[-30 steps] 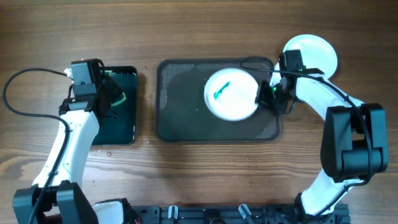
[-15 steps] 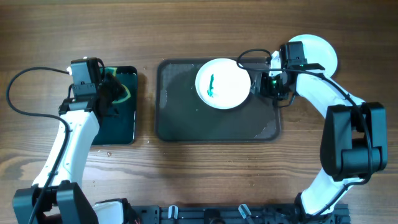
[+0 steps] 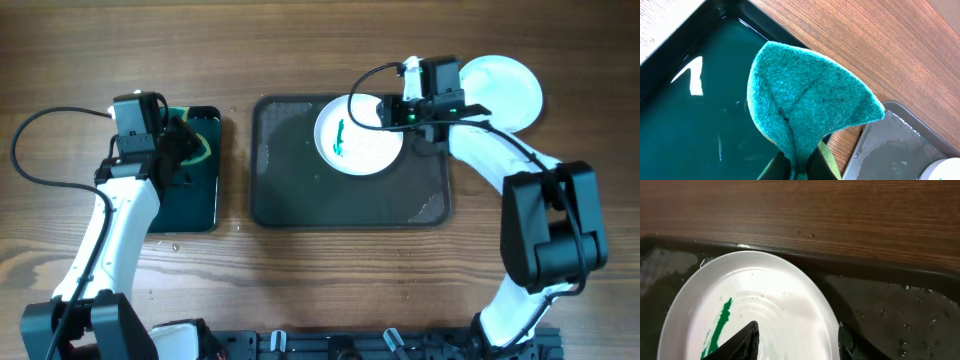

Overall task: Clean dirty plates on tray and stack at the side
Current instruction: 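Drag the stained plate toward the tray center with the right gripper, then carry the sponge with the left gripper over the stained plate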

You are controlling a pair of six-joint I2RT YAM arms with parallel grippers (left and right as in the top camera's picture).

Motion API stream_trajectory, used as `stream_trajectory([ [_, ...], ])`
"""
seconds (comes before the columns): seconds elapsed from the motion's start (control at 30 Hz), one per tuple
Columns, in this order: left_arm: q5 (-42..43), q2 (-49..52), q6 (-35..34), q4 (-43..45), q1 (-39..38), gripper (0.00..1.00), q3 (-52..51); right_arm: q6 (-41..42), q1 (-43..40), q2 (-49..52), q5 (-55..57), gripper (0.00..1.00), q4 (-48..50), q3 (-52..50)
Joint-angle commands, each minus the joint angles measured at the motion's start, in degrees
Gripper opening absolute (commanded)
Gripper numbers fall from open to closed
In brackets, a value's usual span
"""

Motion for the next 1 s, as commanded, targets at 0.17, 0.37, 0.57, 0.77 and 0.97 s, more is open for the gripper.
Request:
stream_trajectory([
  [0.17,0.7,-0.35,-0.31,0.37,0.33,0.04,-0.28,-4.04,0.2,6.14,4.61,0.47,1.29,0.55],
  [0.37,2.67,-0.35,-0.33,0.39,0.31,0.04,-0.28,-4.79,0.26,6.36,3.58,0.26,0.37,0.55],
  [0.57,10.14,-0.35,-0.35,0.7,-1.29,0.04,-0.28,-1.95,2.49,6.34,1.11,0.04,-5.6,0.57],
  [0.77,13.94,-0.22,-3.04,2.82,-8.52,0.04,-0.28,1.03,7.8,6.34,-1.51,0.04,-10.25,0.57],
  [0.97,13.07,2.4,-8.41,10.51,-17.0,0.04,-0.28,-1.25,10.86,6.34,-1.07,0.04,-10.03,0.57],
])
